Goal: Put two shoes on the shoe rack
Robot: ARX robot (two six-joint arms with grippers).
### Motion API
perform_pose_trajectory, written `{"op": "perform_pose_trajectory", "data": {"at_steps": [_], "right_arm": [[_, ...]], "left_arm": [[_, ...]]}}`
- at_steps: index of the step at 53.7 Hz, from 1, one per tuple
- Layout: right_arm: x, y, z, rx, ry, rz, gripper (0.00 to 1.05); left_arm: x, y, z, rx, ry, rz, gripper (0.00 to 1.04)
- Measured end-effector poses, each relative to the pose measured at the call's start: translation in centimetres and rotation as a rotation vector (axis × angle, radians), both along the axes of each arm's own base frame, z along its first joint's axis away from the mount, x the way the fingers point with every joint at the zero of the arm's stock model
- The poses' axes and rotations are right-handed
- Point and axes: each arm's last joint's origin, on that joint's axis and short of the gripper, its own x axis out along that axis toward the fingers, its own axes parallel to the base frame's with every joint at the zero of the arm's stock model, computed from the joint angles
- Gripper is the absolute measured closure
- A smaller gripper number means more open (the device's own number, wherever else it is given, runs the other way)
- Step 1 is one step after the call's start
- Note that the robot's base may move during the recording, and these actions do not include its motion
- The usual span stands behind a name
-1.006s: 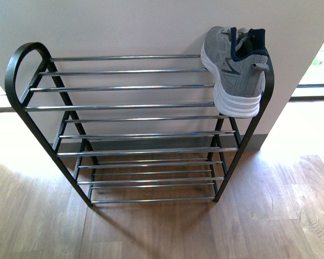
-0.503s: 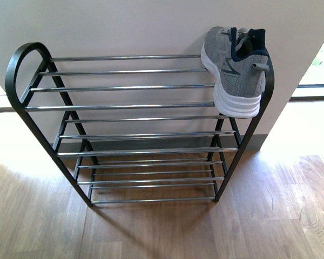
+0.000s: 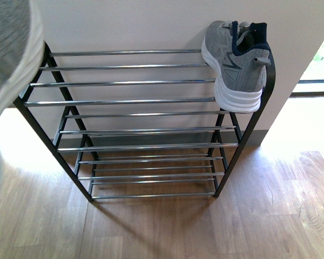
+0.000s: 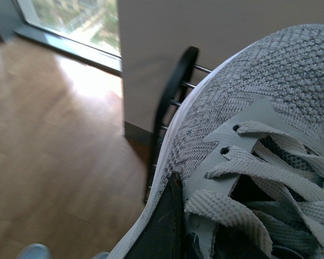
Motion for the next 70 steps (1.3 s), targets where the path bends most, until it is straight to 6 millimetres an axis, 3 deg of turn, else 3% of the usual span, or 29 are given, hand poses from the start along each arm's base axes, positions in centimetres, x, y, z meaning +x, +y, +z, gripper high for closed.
{"op": "perform_pose_trajectory", "data": {"at_steps": [3,9,19,28,42,55,60,70], "right_arm": [[0.0,0.0,0.0,0.000,0.000,0.000,0.08],[0.0,0.0,0.0,0.000,0.000,0.000,0.09],[0.0,0.0,0.0,0.000,0.000,0.000,0.09],[0.0,0.0,0.0,0.000,0.000,0.000,0.09],[0.0,0.0,0.0,0.000,0.000,0.000,0.09],[0.0,0.0,0.0,0.000,0.000,0.000,0.09],[0.0,0.0,0.0,0.000,0.000,0.000,0.09],[0.0,0.0,0.0,0.000,0.000,0.000,0.09]], "left_arm": [[2.3,-1.1,0.0,-0.093,0.018,-0.031,1.03],[6.3,-2.9,-0.9,-0.187,0.068,-0.075,1.03],[11.2,-5.6,-3.3,-0.263,0.173,-0.113,1.03],[16.5,-10.2,-4.6,-0.288,0.243,-0.195,1.03],[22.3,-15.3,-4.6,-0.349,0.256,-0.249,1.03],[26.0,-17.3,-5.8,-0.408,0.301,-0.218,1.03],[26.5,-17.7,-5.8,-0.454,0.319,-0.235,0.84],[26.2,-17.8,-5.3,-0.514,0.305,-0.294,0.56]]}}
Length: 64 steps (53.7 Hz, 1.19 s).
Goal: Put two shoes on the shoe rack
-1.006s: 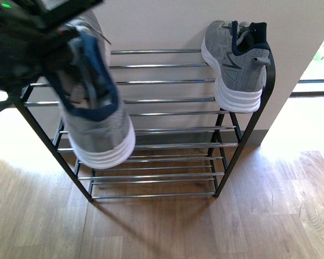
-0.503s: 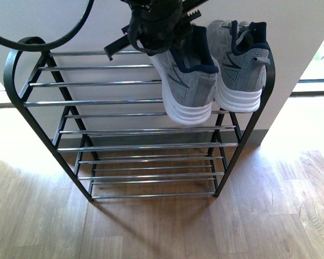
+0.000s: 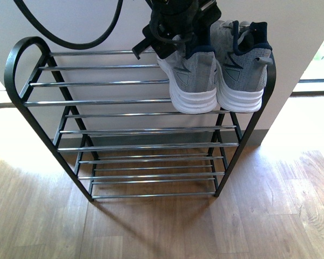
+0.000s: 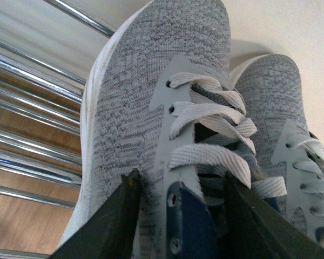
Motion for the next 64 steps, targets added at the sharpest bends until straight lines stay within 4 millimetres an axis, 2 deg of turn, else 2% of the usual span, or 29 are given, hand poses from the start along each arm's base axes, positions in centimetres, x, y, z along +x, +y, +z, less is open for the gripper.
{"op": "perform_pose_trajectory", "data": {"at_steps": [8,17,20,25,27,31,35,41,44,50,64], "right_arm": [[0.0,0.0,0.0,0.000,0.000,0.000,0.09],[0.0,0.0,0.0,0.000,0.000,0.000,0.09],[0.0,0.0,0.0,0.000,0.000,-0.001,0.09],[0.0,0.0,0.0,0.000,0.000,0.000,0.09],[0.0,0.0,0.0,0.000,0.000,0.000,0.09],[0.0,0.0,0.0,0.000,0.000,0.000,0.09],[0.0,0.0,0.0,0.000,0.000,0.000,0.09],[0.0,0.0,0.0,0.000,0.000,0.000,0.09],[0.0,0.0,0.0,0.000,0.000,-0.001,0.09],[0.0,0.0,0.0,0.000,0.000,0.000,0.09],[0.0,0.0,0.0,0.000,0.000,0.000,0.09]], "left_arm": [[-1.9,1.2,1.4,-0.018,-0.022,-0.014,0.34],[-5.4,4.1,5.7,0.024,-0.114,0.022,0.08],[-6.4,5.2,6.9,0.054,-0.160,0.046,0.09],[-8.0,8.1,8.6,0.185,-0.472,0.135,0.22],[-9.1,9.9,8.9,0.277,-0.602,0.132,0.29],[-12.0,13.8,8.4,0.461,-0.768,0.120,0.45],[-14.4,16.3,7.1,0.567,-0.799,0.090,0.60],[-16.6,18.1,5.7,0.626,-0.782,0.052,0.74],[-18.1,19.3,5.0,0.649,-0.776,0.027,0.86],[-19.9,20.7,4.5,0.664,-0.775,0.023,1.03],[-24.6,23.9,3.3,0.673,-0.778,0.024,1.04]]}}
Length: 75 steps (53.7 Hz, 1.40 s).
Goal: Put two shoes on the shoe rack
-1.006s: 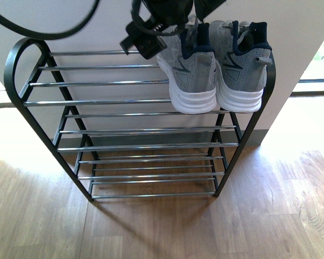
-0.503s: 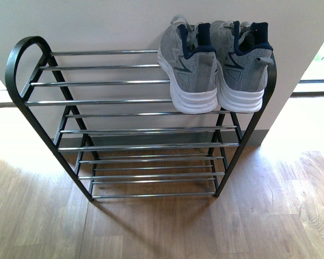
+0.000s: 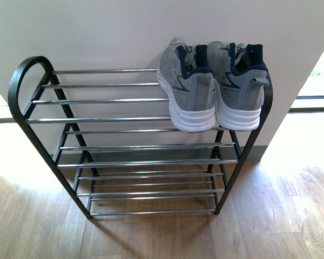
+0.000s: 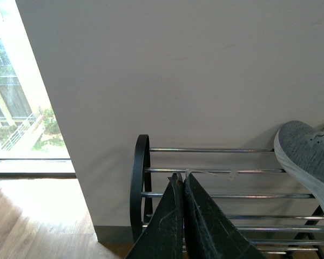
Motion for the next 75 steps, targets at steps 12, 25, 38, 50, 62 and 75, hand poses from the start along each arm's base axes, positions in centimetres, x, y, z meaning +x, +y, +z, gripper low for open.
{"op": "perform_pose_trajectory", "data": {"at_steps": [12,25,38,50,62,75], "right_arm": [[0.0,0.0,0.0,0.000,0.000,0.000,0.09],[0.0,0.0,0.0,0.000,0.000,0.000,0.09],[0.0,0.0,0.0,0.000,0.000,0.000,0.09],[0.0,0.0,0.0,0.000,0.000,0.000,0.09],[0.0,0.0,0.0,0.000,0.000,0.000,0.09],[0.0,0.0,0.0,0.000,0.000,0.000,0.09]], "left_arm": [[-2.7,1.3,-0.6,0.002,0.005,0.002,1.04],[-4.7,2.6,-1.9,0.003,0.015,-0.007,1.04],[-6.2,2.9,-1.6,0.003,0.004,0.006,1.04],[-7.4,2.9,-1.1,0.003,-0.013,0.005,1.04],[-8.3,2.9,-0.9,0.003,-0.020,0.005,1.04],[-8.9,2.9,-0.9,0.003,-0.021,0.005,1.04]]}}
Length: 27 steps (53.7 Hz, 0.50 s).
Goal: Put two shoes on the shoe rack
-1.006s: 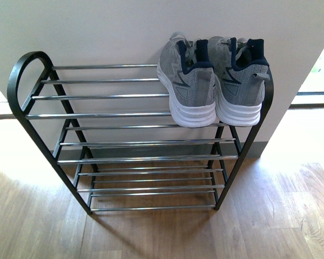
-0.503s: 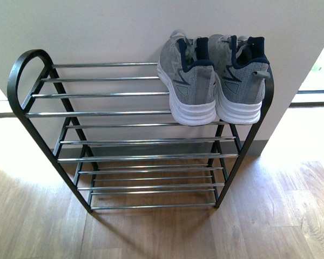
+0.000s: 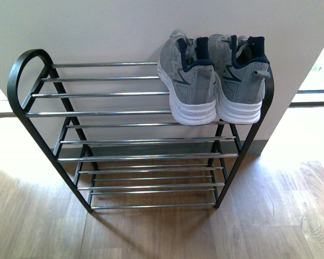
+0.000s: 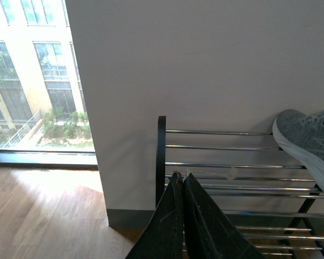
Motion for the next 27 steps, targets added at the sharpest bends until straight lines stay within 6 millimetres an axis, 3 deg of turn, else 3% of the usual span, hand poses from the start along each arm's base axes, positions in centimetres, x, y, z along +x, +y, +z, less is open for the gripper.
{"op": "perform_pose_trajectory", "data": {"at_steps": [27], "right_arm": [[0.0,0.0,0.0,0.000,0.000,-0.001,0.09]], "left_arm": [[-1.6,0.0,-0.5,0.001,0.033,0.000,1.04]]}}
